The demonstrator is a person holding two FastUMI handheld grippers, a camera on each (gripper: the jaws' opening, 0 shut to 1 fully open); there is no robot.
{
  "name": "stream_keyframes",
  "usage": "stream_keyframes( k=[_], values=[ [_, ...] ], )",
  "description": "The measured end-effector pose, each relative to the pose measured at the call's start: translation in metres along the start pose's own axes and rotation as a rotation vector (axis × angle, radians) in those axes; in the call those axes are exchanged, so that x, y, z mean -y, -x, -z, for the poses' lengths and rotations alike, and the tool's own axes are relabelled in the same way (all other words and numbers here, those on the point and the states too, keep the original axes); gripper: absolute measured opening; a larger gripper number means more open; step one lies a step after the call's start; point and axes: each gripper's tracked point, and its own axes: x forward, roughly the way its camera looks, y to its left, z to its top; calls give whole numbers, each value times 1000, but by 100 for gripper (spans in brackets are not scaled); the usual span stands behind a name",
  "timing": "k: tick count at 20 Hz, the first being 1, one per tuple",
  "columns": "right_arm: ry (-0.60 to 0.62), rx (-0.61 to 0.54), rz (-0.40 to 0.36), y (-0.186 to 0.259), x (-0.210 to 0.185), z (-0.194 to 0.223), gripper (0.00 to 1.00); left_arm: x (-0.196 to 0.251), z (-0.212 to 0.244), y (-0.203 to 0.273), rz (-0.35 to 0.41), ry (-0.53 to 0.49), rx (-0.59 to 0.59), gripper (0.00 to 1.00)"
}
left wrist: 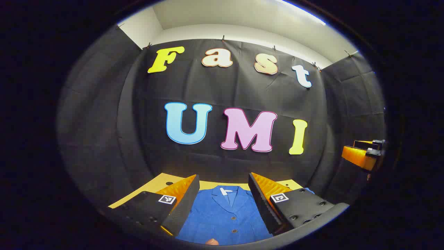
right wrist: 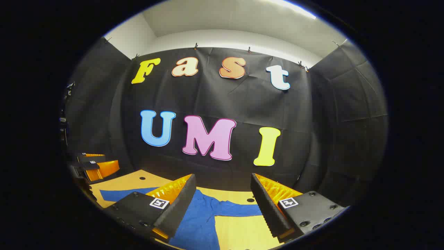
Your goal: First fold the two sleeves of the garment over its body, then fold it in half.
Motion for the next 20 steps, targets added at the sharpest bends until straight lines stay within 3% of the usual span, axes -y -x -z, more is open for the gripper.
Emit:
stream_keyframes(
  k=[9,10,16,18,20],
  values=[
    [-9,3,-28,11,-9,-5,95,-11,4,17,-27,-26,-11,81],
    [-7,1,-27,12,-9,-5,99,-8,5,16,-20,-21,-15,81],
    [11,-12,-12,18,0,-2,95,11,3,9,24,-33,-11,79],
    [2,-17,-1,19,3,1,95,16,1,10,43,-39,-4,84],
    [13,-35,-8,18,3,7,95,14,-2,9,42,-49,7,79]
  ],
)
